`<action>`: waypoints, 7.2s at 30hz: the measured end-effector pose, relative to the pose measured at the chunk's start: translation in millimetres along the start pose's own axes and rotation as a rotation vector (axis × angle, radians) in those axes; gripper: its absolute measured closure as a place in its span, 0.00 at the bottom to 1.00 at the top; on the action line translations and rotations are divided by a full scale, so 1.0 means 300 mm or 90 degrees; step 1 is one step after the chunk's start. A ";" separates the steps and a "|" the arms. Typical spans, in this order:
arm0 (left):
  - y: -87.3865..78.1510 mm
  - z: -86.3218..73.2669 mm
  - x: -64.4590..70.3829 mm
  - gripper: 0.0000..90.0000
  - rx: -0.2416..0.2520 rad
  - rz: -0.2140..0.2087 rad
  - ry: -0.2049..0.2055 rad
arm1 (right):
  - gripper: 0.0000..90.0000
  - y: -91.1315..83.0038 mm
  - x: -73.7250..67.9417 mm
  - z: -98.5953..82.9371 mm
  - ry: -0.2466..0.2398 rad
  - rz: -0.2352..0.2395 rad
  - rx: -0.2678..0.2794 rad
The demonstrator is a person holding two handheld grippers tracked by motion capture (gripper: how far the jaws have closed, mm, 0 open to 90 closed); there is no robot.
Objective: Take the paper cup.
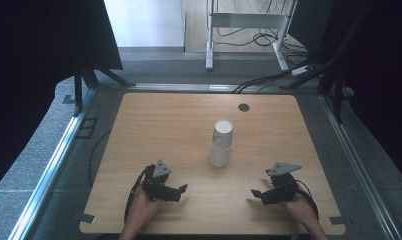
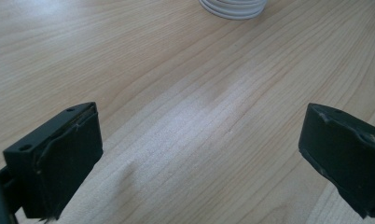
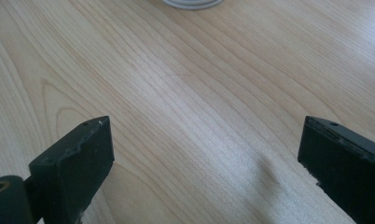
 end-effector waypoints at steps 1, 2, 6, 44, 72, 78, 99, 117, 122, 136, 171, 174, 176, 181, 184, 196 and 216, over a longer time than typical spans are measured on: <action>-0.001 0.002 0.000 0.00 -0.007 0.004 0.003 | 0.04 -0.001 -0.001 0.003 0.000 0.002 0.000; -0.002 0.004 0.000 0.00 -0.012 0.008 0.005 | 0.04 -0.001 -0.001 0.003 0.000 0.002 0.000; -0.004 0.016 0.005 0.00 -0.023 0.008 0.002 | 0.04 -0.008 -0.005 0.014 -0.006 0.011 0.003; 0.022 0.184 0.019 0.00 -0.018 -0.043 0.023 | 0.03 -0.051 -0.014 0.151 0.010 0.069 0.022; 0.102 0.315 0.037 0.00 -0.012 -0.069 0.077 | 0.02 -0.059 0.017 0.270 0.013 0.092 0.039; 0.121 0.342 0.051 0.00 -0.010 -0.076 0.091 | 0.01 -0.055 0.014 0.292 0.007 0.097 0.037; 0.181 0.412 0.066 0.05 0.002 -0.092 0.099 | 0.04 -0.039 0.033 0.402 -0.004 0.085 0.048; 0.239 0.471 0.098 0.11 0.009 -0.102 0.119 | 0.13 -0.026 0.054 0.478 -0.011 0.085 0.048; 0.254 0.481 0.100 0.15 0.016 -0.110 0.110 | 0.15 -0.024 0.056 0.512 -0.010 0.089 0.050; 0.264 0.481 0.104 0.22 0.024 -0.113 0.109 | 0.19 -0.013 0.043 0.599 -0.030 0.095 0.047; 0.261 0.478 0.104 0.24 0.013 -0.094 0.130 | 0.41 -0.025 0.002 0.750 -0.085 0.081 -0.007; 0.261 0.477 0.104 0.24 0.014 -0.095 0.130 | 0.41 -0.032 0.003 0.755 -0.085 0.084 -0.007; 0.262 0.477 0.104 0.24 0.016 -0.096 0.129 | 0.41 -0.038 0.003 0.758 -0.085 0.086 -0.007; 0.262 0.476 0.103 0.24 0.015 -0.098 0.128 | 0.41 -0.064 0.006 0.776 -0.086 0.090 0.005; 0.263 0.474 0.104 0.23 0.016 -0.104 0.122 | 0.41 -0.078 0.007 0.783 -0.085 0.091 0.007; 0.265 0.473 0.095 0.15 0.014 -0.103 0.114 | 0.42 -0.136 0.012 0.823 -0.092 0.093 0.023; 0.191 0.454 0.084 0.01 0.021 -0.144 0.097 | 0.42 -0.272 -0.002 0.883 -0.100 0.099 0.057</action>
Point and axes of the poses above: each handheld gripper's, and its own axes: y roughly forward along the jaws, z roughly out of its top, x roughly to its right, the point moved 9 cm from there along y, roughly forward along the jaws, and after that the axes turned 3 degrees about -x, right-handed, at the moved point
